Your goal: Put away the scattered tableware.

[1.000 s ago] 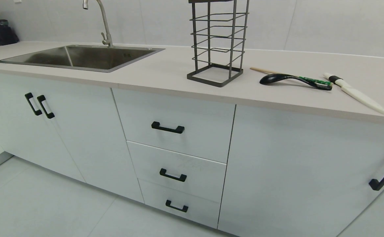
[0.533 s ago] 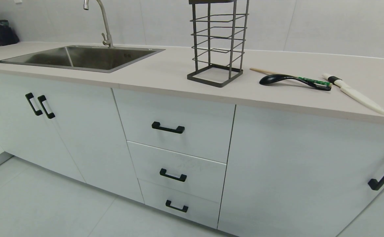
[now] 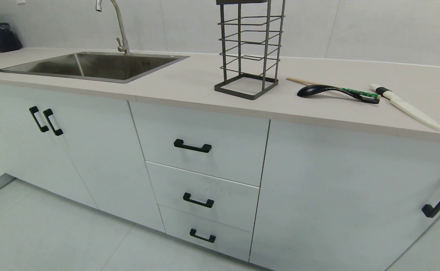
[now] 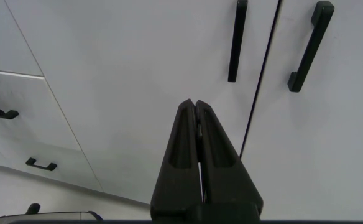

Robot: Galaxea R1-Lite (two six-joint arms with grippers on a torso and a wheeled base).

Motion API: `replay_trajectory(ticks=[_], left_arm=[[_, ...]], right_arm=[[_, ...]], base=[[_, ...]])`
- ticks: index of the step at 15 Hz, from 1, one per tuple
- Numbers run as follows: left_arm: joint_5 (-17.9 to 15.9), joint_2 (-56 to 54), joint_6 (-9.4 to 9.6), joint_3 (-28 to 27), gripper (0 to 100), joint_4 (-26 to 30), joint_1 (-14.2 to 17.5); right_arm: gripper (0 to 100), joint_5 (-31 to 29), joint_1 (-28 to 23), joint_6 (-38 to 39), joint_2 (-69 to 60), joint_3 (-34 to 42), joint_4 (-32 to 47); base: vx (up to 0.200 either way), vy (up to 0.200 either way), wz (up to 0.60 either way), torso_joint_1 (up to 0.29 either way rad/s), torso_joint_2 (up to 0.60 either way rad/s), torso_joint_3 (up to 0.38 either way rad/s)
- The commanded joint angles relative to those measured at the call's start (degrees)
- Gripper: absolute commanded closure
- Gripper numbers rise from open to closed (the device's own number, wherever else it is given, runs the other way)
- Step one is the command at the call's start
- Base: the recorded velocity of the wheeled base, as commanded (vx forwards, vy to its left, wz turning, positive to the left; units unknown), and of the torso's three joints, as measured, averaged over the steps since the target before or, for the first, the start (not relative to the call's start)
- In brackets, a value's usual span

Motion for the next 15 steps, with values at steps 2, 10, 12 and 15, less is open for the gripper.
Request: replay_trajectory(ticks=[2, 10, 12, 15], left_arm=[[-0.23, 0.07, 1.75, -0.70, 0, -2.34, 0.06], [-10.95, 11.59, 1.57, -11.51, 0, -0.67, -3.72], [-14.03, 21.17, 6.23, -12.92, 0, -0.67, -6.26], [-14.12, 32.24, 12.03, -16.96, 0, -1.46, -9.17]], right_arm=[[100, -1.08, 0.01, 0.01, 0.08, -0.09, 0.11], [100, -2.39, 0.01, 0.10, 0.08, 0.00, 0.11], [100, -2.39, 0.01, 0.10, 0.08, 0.00, 0.11], [100, -2.39, 0.01, 0.10, 0.08, 0.00, 0.11]], base=[[0.000, 0.000, 0.00, 0.000, 0.00, 0.000], [0.000, 0.000, 0.00, 0.000, 0.00, 0.000], [0.000, 0.000, 0.00, 0.000, 0.00, 0.000], [0.000, 0.000, 0.00, 0.000, 0.00, 0.000]])
